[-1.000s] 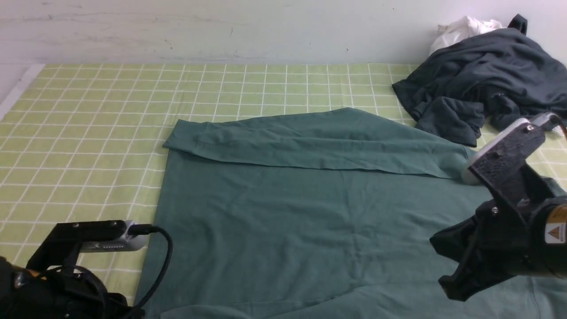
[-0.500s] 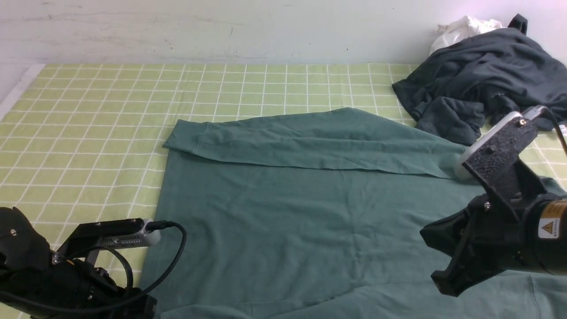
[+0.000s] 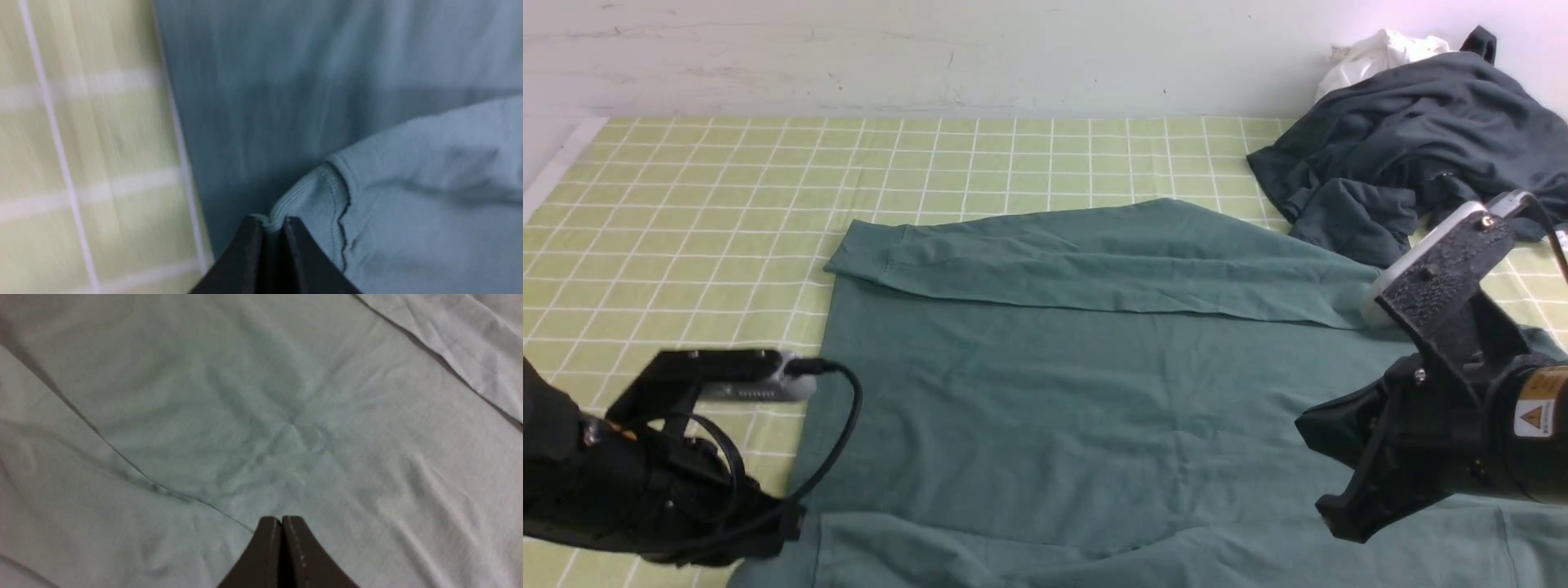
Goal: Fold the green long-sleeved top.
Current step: Use the left arm to drag and place the cuff at the centered position on the left edge of the fabric, then use the left arm to clamp the cuff farthest from it
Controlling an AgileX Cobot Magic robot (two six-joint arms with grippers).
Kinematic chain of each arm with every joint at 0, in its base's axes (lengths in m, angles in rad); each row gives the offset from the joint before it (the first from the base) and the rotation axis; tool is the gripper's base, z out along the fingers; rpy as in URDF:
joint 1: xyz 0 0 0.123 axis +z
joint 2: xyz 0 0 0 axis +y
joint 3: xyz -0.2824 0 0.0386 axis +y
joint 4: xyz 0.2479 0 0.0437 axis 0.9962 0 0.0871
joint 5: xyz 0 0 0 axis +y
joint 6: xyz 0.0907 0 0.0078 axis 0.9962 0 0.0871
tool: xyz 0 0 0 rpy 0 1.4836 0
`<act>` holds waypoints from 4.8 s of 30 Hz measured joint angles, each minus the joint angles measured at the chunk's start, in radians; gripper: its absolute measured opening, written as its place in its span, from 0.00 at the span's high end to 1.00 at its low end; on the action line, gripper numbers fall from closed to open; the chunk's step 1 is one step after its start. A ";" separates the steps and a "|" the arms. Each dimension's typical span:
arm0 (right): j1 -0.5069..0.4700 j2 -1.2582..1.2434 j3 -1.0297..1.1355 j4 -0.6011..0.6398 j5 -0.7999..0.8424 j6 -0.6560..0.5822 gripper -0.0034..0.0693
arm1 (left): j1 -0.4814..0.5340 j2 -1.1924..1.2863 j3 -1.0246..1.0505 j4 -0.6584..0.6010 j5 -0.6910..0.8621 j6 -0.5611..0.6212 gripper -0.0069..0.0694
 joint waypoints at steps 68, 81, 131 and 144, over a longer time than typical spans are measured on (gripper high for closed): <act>0.000 0.000 0.000 -0.019 -0.007 -0.008 0.97 | 0.058 1.023 -1.284 0.227 0.220 -0.242 0.39; 0.000 0.000 0.000 -0.020 -0.007 -0.008 0.97 | 0.058 1.027 -1.284 0.103 0.199 -0.162 0.88; 0.000 0.000 0.000 -0.020 -0.008 -0.008 0.97 | 0.088 1.024 -1.284 0.090 0.151 -0.186 0.36; 0.000 0.000 0.000 -0.020 -0.008 -0.008 0.97 | 0.088 1.035 -1.284 0.030 0.147 -0.172 0.88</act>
